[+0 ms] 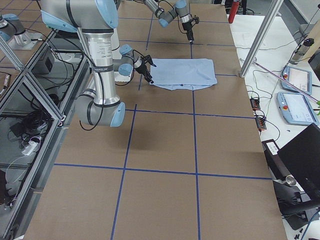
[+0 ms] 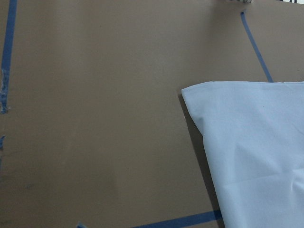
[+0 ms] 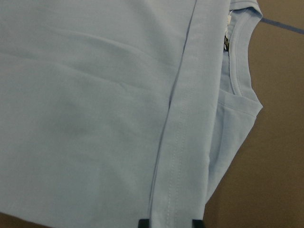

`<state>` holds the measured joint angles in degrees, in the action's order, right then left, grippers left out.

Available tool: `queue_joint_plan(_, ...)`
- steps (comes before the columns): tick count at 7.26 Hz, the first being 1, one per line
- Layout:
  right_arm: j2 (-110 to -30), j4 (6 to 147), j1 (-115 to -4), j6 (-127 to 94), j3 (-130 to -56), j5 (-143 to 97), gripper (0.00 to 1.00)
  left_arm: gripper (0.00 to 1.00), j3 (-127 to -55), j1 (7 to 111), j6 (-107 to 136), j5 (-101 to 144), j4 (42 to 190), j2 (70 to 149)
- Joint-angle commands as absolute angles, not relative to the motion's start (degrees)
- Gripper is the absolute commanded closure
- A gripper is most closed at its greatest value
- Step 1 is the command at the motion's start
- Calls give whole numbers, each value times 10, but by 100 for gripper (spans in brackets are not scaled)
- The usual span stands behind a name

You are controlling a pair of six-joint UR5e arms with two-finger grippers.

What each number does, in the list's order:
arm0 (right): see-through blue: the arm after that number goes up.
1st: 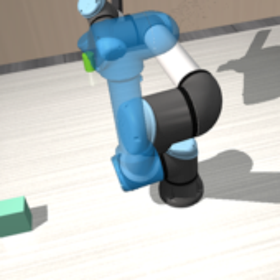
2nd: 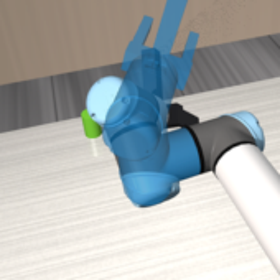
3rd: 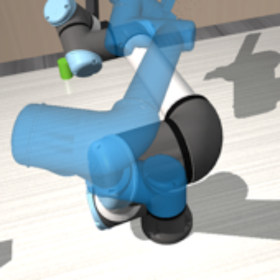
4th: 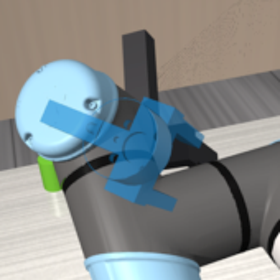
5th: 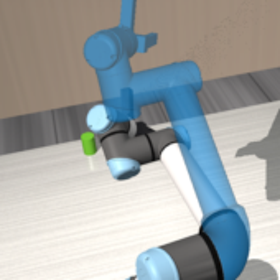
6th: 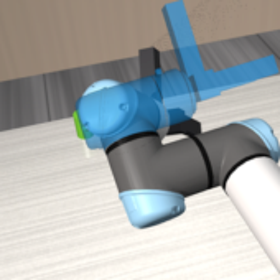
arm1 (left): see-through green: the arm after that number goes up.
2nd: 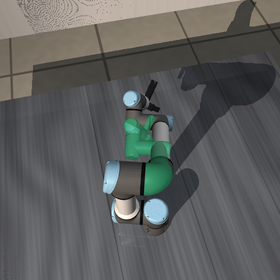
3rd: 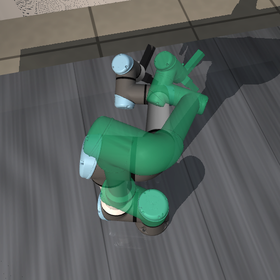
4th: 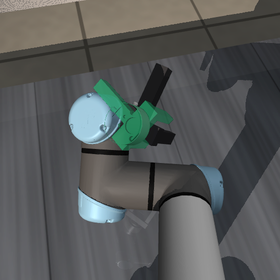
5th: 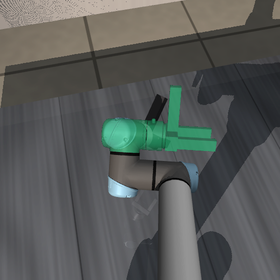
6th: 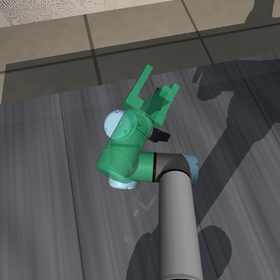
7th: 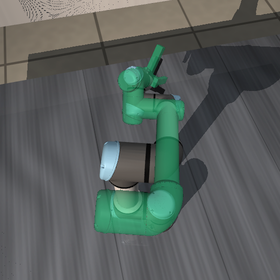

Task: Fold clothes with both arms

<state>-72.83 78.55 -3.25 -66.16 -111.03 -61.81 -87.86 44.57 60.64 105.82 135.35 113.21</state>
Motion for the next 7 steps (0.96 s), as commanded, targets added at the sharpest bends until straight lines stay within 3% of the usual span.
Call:
queue_joint_plan(1, -726, 786, -31, -652, -1109, -614, 75, 0, -879, 446, 606, 1059, 1354, 1131)
queue_joint_plan(2, -724, 786, -30, -653, -1109, -612, 91, 0, -878, 446, 606, 1059, 1354, 1131)
queue_joint_plan(3, -722, 784, -28, -664, -1109, -611, 100, 0, -878, 446, 606, 1058, 1354, 1131)
queue_joint_plan(7, -768, 782, -50, -795, -1136, -620, 100, 0, -878, 445, 606, 1058, 1354, 1132)
